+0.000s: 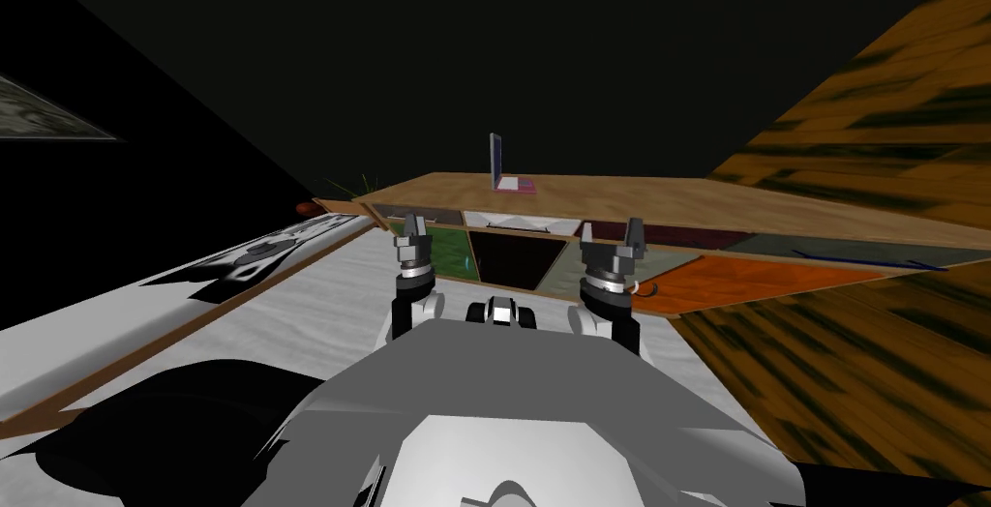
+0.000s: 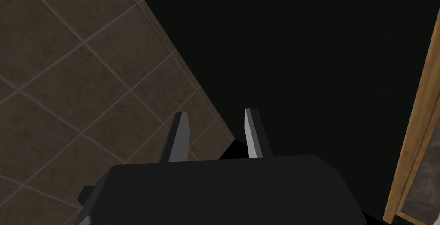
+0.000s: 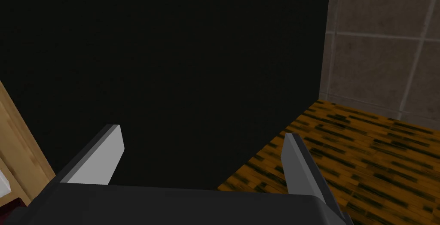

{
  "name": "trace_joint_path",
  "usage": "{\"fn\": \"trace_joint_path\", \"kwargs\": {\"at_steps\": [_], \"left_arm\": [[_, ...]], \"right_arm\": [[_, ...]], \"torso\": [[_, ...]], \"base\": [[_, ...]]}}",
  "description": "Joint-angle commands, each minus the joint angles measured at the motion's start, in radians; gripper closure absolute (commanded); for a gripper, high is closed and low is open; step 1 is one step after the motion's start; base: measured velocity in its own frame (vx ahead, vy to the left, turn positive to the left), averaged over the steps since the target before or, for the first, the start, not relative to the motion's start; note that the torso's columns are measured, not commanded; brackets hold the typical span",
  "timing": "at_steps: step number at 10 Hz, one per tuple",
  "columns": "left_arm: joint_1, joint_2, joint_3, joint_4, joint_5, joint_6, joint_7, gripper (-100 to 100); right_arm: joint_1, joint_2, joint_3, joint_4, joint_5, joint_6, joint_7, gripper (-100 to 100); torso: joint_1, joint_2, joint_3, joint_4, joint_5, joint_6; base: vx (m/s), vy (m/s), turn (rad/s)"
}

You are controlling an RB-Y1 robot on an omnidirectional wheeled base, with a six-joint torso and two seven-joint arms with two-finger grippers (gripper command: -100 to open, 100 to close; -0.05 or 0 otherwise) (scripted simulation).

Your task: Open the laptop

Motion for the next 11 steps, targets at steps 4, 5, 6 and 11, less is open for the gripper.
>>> {"fn": "trace_joint_path", "kwargs": {"at_steps": [4,5,6,11], "left_arm": [[0.0,0.0,0.0,0.0,0.0,0.0,0.0,0],[0.0,0.0,0.0,0.0,0.0,0.0,0.0,0],[0.0,0.0,0.0,0.0,0.0,0.0,0.0,0],[0.0,0.0,0.0,0.0,0.0,0.0,0.0,0]], "right_arm": [[-0.015,-0.15,-0.051,0.042,0.077,0.001,-0.033,-100],[-0.02,-0.187,-0.071,0.058,0.108,0.0,-0.045,-100],[-0.02,-0.196,-0.071,0.058,0.108,0.0,-0.045,-100],[-0.035,-0.343,-0.141,0.119,0.216,0.0,-0.088,-100]], "torso": [[0.0,0.001,-0.007,0.003,0.0,0.0],[0.001,0.002,-0.007,0.004,0.0,0.0],[0.001,0.002,-0.006,0.004,0.0,0.0],[0.0,0.003,-0.006,0.004,0.0,0.0]], "base": [[-0.052,-0.012,-0.019],[-0.068,-0.005,-0.024],[-0.046,-0.001,-0.013],[-0.06,0.004,-0.021]]}}
